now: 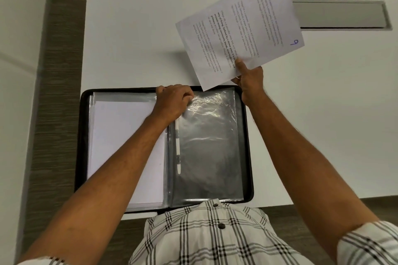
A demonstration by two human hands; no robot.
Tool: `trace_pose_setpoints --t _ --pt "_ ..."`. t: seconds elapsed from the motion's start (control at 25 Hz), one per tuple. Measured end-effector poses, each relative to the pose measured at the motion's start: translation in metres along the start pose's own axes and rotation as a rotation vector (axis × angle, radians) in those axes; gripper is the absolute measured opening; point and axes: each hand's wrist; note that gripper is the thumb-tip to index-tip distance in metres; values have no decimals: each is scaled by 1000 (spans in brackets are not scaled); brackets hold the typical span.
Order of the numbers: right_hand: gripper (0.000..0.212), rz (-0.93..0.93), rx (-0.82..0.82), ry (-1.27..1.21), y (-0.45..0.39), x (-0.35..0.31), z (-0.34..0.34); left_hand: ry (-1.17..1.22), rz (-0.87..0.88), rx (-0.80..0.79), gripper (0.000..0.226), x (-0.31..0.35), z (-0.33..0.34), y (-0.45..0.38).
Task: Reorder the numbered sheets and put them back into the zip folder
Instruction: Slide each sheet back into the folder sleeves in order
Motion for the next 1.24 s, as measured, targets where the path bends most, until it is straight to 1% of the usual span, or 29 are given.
trace_pose_setpoints --t 0.08,0.2,0.28,0.4,0.48,0.56,0.72,0.84,1.0,1.24 --pt "26 2 -9 19 -1 0 3 8 -1 33 19 1 2 1" --pt "35 -8 -28 83 -5 2 6 -11 1 68 20 2 3 0" --pt "38 -26 -71 133 -3 1 6 -41 4 84 20 3 5 -1" --pt "34 -41 -160 212 0 1 5 -82 20 113 18 1 7 -1" --pt "36 -39 -193 260 -2 2 0 -107 44 128 16 1 10 -1" --pt "41 -38 -194 274 -4 1 -2 -134 59 131 17 1 12 -2" --pt "39 -69 -198 311 -4 -2 -1 -183 72 134 17 0 14 -3" --pt "43 -42 -276 359 -2 0 -2 -192 74 144 15 -1 16 -3" --pt "37 -7 -382 447 -4 0 -11 -210 67 153 16 1 15 -4" --pt "42 38 -479 588 -20 -14 -25 -230 47 145 12 0 15 -5"
Point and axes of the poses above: each hand's wrist, its own y-axis away from the middle knuckle, its own z-axis out of the palm, x = y × z, and after that the axes turned 6 degrees about z, right-handed
